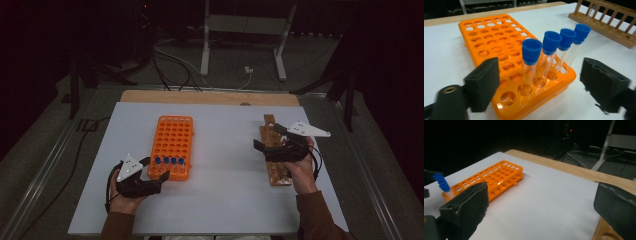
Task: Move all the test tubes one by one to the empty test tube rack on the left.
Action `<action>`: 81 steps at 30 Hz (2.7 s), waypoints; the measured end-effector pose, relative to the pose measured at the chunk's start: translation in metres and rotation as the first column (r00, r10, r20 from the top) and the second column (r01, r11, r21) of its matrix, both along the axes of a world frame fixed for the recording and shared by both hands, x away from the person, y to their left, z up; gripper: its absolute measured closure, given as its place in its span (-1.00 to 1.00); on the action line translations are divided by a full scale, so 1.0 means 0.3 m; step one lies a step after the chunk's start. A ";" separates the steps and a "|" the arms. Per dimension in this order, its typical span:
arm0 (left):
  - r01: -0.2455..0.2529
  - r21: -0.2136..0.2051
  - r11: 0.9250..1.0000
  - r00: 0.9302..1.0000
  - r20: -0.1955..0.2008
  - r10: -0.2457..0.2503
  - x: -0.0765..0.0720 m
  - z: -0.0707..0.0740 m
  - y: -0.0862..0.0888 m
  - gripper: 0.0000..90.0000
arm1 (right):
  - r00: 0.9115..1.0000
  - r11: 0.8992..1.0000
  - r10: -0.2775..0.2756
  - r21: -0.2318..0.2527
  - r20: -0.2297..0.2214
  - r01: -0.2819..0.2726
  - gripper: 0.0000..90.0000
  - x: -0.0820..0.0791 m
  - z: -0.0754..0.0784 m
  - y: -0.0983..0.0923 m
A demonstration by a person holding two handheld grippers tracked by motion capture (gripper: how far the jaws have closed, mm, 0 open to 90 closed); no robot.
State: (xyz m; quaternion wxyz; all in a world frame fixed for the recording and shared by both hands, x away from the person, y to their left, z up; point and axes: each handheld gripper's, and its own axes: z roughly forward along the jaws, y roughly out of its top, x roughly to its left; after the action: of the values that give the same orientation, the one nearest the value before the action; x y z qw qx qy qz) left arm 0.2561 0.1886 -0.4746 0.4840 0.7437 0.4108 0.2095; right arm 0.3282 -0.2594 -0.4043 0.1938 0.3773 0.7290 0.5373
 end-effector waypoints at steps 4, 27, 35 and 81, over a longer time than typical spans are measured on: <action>0.001 -0.002 1.000 1.000 0.008 -0.001 0.003 0.001 -0.003 -0.82 | 1.000 1.000 -0.028 0.003 -0.003 0.028 -1.00 0.008 -0.005 -0.020; -0.026 -0.007 1.000 1.000 0.003 0.026 0.015 -0.009 0.002 -0.99 | 0.974 0.967 -0.225 -0.131 -0.039 0.218 -0.78 0.157 -0.109 -0.145; -0.030 -0.009 1.000 1.000 -0.007 0.030 0.018 -0.016 0.002 -0.98 | 0.972 0.959 -0.219 -0.205 -0.087 0.197 0.02 0.204 -0.162 -0.138; -0.014 0.002 1.000 1.000 -0.021 0.014 0.022 -0.027 -0.014 -0.98 | 0.968 0.949 -0.245 -0.218 -0.057 0.228 0.71 0.221 -0.141 -0.116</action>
State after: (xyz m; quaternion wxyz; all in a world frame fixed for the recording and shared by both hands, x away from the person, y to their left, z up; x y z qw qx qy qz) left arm 0.2625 0.1843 -0.4827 0.4776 0.7434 0.4209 0.2053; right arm 0.3947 -0.2942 -0.4465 0.2650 0.4614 0.7385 0.4141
